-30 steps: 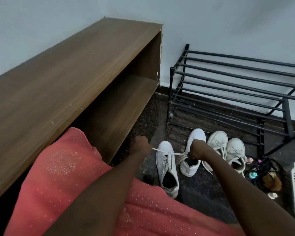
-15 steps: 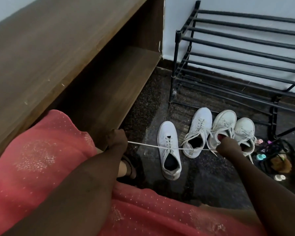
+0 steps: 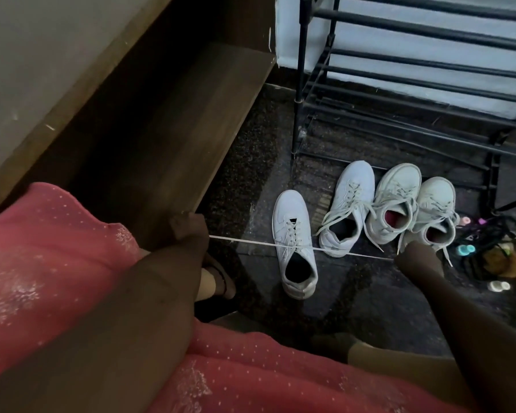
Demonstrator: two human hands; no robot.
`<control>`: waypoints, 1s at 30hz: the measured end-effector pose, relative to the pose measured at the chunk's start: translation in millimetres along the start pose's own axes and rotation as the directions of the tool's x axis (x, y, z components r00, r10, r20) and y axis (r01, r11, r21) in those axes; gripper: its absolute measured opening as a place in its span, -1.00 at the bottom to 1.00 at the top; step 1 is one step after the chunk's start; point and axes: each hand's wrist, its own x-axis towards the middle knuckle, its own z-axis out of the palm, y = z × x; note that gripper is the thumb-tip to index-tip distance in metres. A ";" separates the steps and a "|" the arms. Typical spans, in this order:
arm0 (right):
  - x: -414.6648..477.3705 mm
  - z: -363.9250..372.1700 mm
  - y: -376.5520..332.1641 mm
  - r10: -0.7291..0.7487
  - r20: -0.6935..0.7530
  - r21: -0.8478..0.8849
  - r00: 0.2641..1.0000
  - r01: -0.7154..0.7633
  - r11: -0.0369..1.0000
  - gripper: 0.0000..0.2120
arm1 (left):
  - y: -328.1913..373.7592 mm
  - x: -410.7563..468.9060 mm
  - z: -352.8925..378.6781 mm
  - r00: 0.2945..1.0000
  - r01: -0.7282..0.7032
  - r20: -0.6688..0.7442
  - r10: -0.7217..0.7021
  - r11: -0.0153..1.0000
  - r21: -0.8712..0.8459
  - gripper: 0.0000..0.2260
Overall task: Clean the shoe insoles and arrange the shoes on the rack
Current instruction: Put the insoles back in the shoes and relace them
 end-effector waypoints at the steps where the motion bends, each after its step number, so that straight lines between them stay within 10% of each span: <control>1: -1.3 2.5 -2.2 0.008 0.026 -0.007 1.000 -0.008 1.000 -0.74 | 0.5 1.9 0.9 1.000 -0.002 0.024 0.002 1.000 0.008 -0.73; 13: -35.3 57.8 -75.9 -0.184 0.021 -0.292 0.983 0.182 0.939 -0.75 | 92.1 -50.3 11.8 0.944 -0.288 0.068 0.323 0.907 -0.309 -0.72; 18: -34.3 93.1 -110.7 -0.513 0.095 0.066 0.853 0.509 0.858 -0.76 | 127.4 -62.5 25.6 0.860 -0.425 0.104 0.500 0.814 -0.395 -0.75; 22: -39.2 111.1 -117.0 -0.403 0.042 0.225 0.914 0.384 0.896 -0.81 | 127.2 -73.5 41.5 0.895 -0.400 0.015 0.446 0.816 -0.418 -0.78; 30: -30.4 112.8 -117.1 -0.523 -0.074 -0.168 0.849 0.506 0.846 -0.89 | 132.5 -61.0 38.3 0.859 -0.467 0.005 0.512 0.787 -0.403 -0.87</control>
